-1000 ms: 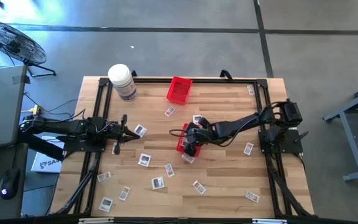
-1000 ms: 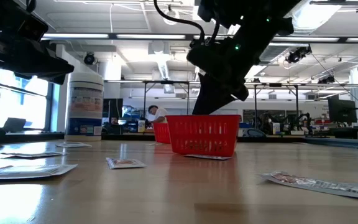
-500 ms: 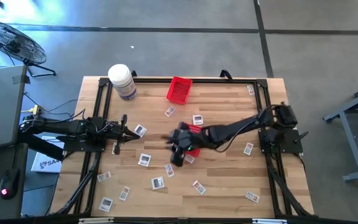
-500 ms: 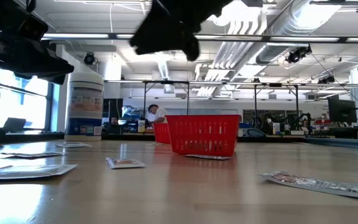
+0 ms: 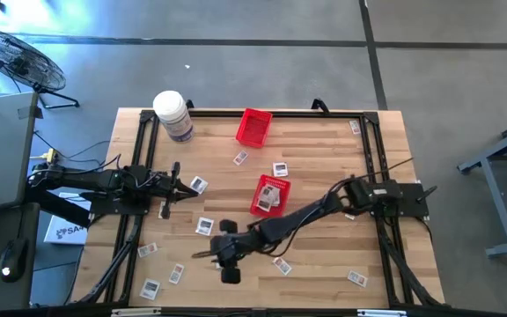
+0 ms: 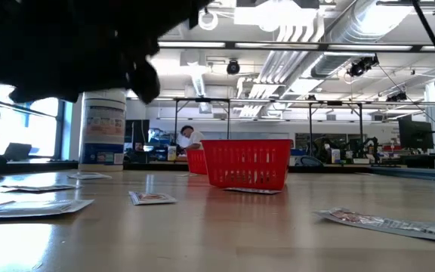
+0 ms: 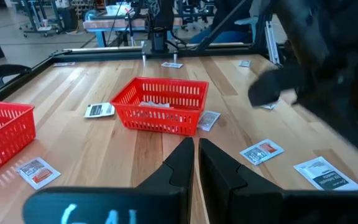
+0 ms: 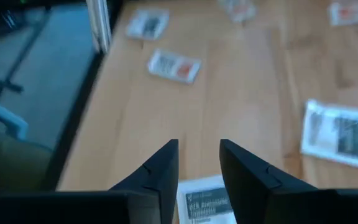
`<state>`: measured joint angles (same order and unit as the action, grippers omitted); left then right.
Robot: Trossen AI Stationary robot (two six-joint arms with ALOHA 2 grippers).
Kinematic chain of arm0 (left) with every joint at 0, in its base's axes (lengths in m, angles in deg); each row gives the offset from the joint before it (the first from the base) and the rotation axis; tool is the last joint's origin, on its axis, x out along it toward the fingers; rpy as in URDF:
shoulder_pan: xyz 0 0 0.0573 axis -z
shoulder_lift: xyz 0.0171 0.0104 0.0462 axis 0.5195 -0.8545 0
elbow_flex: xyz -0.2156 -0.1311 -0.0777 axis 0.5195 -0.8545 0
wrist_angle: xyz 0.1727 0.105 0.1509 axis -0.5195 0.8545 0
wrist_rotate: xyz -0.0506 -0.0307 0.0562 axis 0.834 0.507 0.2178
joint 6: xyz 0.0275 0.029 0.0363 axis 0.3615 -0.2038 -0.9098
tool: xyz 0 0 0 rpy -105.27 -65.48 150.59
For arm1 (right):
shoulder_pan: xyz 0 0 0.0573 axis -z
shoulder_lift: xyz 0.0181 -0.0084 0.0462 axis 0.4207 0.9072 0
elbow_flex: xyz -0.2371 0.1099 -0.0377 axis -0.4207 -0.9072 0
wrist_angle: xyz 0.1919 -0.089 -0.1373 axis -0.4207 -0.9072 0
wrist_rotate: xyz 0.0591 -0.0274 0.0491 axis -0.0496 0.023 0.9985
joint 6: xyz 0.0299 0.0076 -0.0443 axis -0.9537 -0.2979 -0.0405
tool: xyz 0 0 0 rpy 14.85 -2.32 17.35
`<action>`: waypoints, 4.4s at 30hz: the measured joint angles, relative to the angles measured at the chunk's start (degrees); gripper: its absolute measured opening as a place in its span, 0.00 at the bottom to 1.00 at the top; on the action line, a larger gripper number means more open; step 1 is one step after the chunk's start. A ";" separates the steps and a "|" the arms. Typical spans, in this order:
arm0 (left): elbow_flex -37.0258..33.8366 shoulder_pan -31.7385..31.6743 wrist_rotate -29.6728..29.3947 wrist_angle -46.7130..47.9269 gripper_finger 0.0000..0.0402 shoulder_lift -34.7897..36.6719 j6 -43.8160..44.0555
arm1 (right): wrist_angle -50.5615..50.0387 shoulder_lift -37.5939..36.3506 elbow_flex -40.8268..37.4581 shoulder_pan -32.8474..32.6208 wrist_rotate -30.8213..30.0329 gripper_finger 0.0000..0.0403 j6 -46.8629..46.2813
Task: Pick & Place First Aid Supplies
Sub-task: Put the white towelette pack into the bottom red bin
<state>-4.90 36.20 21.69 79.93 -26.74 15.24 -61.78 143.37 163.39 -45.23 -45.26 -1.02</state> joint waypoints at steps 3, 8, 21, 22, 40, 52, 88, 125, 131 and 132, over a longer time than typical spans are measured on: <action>0.00 -0.02 0.00 0.00 0.05 -0.01 0.00 | -4.34 3.25 3.59 -0.96 -0.22 0.30 -0.07; 0.00 -0.02 0.00 0.00 0.05 0.01 0.00 | -6.15 4.24 3.42 -3.24 -2.10 0.32 0.82; 0.00 -0.02 0.00 0.00 0.05 0.01 0.00 | 8.59 3.97 -8.52 -4.66 -8.28 0.32 5.46; 0.00 0.00 0.00 0.00 0.05 0.01 0.00 | 9.13 3.91 -9.12 -4.60 -8.53 0.32 5.46; 0.00 -0.02 0.00 0.00 0.05 0.01 0.00 | 10.88 3.97 -9.82 -3.34 -10.89 0.32 9.01; 0.00 -0.02 0.00 0.00 0.05 0.01 0.00 | 20.51 3.80 -16.57 -2.85 -11.16 0.32 7.71; 0.00 -0.02 0.00 0.00 0.05 -0.01 0.00 | 21.34 -0.76 -16.92 -2.53 -24.56 0.24 0.42; 0.00 -0.01 0.00 0.00 0.05 0.01 0.00 | 13.31 0.72 -16.55 -2.19 -16.47 0.28 3.33; 0.00 -0.01 0.00 0.00 0.05 0.01 0.00 | 10.38 0.74 -16.44 -1.98 -17.98 0.24 3.44; 0.00 -0.02 0.00 0.00 0.05 0.01 0.00 | 10.21 0.74 -16.45 -1.88 -18.08 0.22 3.42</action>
<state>-4.90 36.19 21.69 79.93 -26.73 15.24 -51.57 144.10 146.94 -47.11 -63.34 2.40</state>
